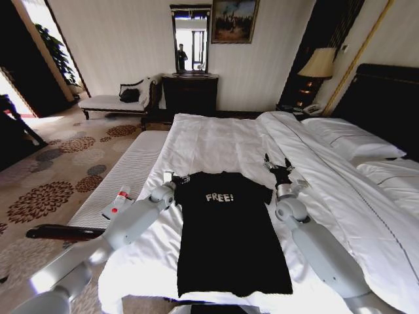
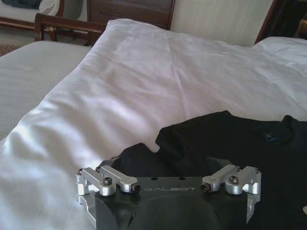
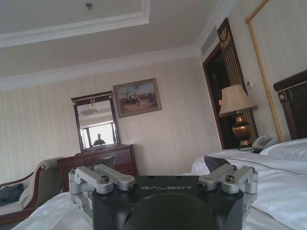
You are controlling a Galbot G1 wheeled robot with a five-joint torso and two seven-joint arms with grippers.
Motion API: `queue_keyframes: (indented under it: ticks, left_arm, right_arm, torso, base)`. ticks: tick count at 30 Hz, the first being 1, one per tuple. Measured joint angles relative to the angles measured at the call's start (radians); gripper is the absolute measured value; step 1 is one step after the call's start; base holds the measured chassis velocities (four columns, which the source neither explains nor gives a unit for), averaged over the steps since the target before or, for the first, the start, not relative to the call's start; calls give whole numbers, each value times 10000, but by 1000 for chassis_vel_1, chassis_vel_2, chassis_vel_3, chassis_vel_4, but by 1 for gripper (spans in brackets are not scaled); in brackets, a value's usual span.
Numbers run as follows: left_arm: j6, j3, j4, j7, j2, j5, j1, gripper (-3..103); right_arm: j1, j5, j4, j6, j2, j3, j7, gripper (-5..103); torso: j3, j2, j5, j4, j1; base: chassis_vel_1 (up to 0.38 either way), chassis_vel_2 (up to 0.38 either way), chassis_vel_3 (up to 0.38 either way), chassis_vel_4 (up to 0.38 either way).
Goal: Fold the clothes on the bed.
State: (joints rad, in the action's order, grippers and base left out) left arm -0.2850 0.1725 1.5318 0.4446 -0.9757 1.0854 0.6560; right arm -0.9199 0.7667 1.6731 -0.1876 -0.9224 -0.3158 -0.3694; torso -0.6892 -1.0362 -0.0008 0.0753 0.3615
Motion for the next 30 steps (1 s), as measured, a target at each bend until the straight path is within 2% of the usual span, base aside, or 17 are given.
queue_keyframes:
  ticks: [3, 4, 8, 14, 17, 27, 30]
  left_arm:
    - [141, -1880, 764, -292, -206, 582, 1997, 100]
    - [141, -1880, 764, -292, -206, 582, 1997, 100]
    - [634, -3319, 1007, -998, -913, 1359, 3183, 100]
    - [1028, -3623, 585, -1433, -1323, 1533, 3270, 100]
    - [1304, -3584, 145, -1626, -1609, 1844, 2923, 100]
    - [1399, -3249, -529, -1800, -1959, 1824, 2261, 99]
    - [1413, -3255, -613, -1820, -1988, 1802, 2206, 89]
  right_arm:
    - [-21, 94, 45, 26, -53, 3, -111, 100]
    - [-21, 94, 45, 26, -53, 3, -111, 100]
    - [-53, 107, 130, 104, -171, 116, -264, 100]
    - [-206, 117, 262, 177, -217, 129, -413, 100]
    - [-397, 117, 350, 204, -208, -8, -472, 100]
    - [-609, 135, 392, 270, -159, -335, -608, 100]
    - [-620, 134, 361, 274, -173, -345, -621, 100]
  torso:
    - [0, 0, -4, -4, -1]
    - [0, 0, -4, -4, -1]
    - [0, 0, 0, 4, -1]
    - [-1, 0, 1, 4, -1]
    - [-1, 0, 2, 3, 0]
    - [-1, 0, 2, 2, 2]
    - [-2, 0, 2, 1, 2]
  base:
    - [0, 0, 0, 0]
    - [0, 0, 0, 0]
    - [0, 0, 0, 0]
    - [0, 0, 0, 0]
    - [0, 0, 0, 0]
    - [0, 0, 0, 0]
    - [0, 0, 0, 0]
